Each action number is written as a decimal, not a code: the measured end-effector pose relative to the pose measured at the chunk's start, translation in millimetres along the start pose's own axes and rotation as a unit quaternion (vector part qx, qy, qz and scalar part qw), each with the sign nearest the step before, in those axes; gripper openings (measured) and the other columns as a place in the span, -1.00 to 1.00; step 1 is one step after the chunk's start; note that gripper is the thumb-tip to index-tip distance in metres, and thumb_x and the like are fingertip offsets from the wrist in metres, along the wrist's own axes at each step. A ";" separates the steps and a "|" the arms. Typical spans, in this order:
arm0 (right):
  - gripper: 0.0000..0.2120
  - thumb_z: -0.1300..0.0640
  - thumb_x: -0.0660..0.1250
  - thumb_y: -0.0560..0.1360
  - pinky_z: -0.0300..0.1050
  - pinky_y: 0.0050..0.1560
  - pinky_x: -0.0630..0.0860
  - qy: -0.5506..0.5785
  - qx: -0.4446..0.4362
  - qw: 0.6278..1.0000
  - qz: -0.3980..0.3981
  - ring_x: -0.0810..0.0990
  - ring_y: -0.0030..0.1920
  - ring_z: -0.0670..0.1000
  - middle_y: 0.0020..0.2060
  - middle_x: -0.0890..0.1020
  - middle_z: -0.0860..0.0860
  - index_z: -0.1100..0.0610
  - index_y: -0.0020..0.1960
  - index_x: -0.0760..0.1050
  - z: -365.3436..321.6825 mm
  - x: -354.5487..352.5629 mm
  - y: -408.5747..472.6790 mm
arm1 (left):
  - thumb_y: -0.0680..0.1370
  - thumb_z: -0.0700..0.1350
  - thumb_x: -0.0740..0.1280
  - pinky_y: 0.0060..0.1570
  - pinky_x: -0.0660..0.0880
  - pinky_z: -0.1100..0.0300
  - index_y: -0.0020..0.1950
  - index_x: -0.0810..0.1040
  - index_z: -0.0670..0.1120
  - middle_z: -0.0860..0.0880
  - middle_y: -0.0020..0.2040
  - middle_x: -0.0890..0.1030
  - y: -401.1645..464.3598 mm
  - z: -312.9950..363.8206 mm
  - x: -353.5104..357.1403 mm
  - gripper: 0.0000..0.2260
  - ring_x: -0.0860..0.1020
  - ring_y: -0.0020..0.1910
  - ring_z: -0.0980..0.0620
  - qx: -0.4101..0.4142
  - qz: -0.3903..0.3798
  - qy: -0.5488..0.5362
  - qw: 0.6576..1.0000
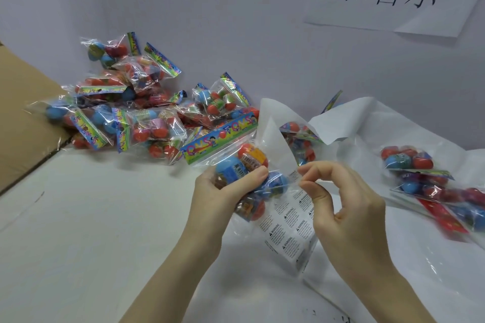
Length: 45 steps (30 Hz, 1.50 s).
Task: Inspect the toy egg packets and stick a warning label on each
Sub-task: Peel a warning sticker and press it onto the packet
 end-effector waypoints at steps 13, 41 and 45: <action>-0.72 0.34 0.49 0.25 -0.38 -0.20 0.51 0.237 0.203 0.947 -0.072 0.60 -0.35 -0.14 -0.37 0.66 -0.08 -0.04 -0.26 0.59 26.6 2.1 8.0 | 0.12 -0.22 0.61 -0.53 0.47 0.32 -0.21 0.65 0.16 0.06 -0.38 0.65 -9.4 16.9 16.2 -0.62 0.56 -0.48 0.15 0.088 -0.155 0.112 0.978; -0.86 0.14 0.42 0.33 -0.28 -0.13 0.46 0.039 -0.046 0.979 0.196 0.50 -0.24 -0.06 -0.25 0.58 -0.04 0.10 -0.14 0.53 3.7 -25.3 -5.5 | 0.21 0.06 0.51 -0.40 0.45 0.34 -0.24 0.65 -0.06 -0.01 -0.37 0.59 1.8 2.5 12.0 -0.75 0.56 -0.34 0.05 0.013 -0.107 -0.063 0.992; -0.82 0.18 0.44 0.36 -0.25 0.06 0.45 -0.048 -0.181 0.970 0.155 0.51 -0.12 -0.01 -0.19 0.62 0.14 0.22 -0.07 0.58 -19.5 -3.5 -16.8 | 0.22 0.00 0.44 -0.12 0.54 0.25 -0.01 0.63 -0.08 0.00 -0.09 0.67 -14.4 -2.0 30.3 -0.63 0.61 -0.08 0.07 0.007 -0.242 -0.054 0.969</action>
Point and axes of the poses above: each hand's wrist, its own y-axis towards the middle knuckle, its own x-axis out of the palm, z = x × y, the point moved 6 cm from there along y, towards the middle knuckle
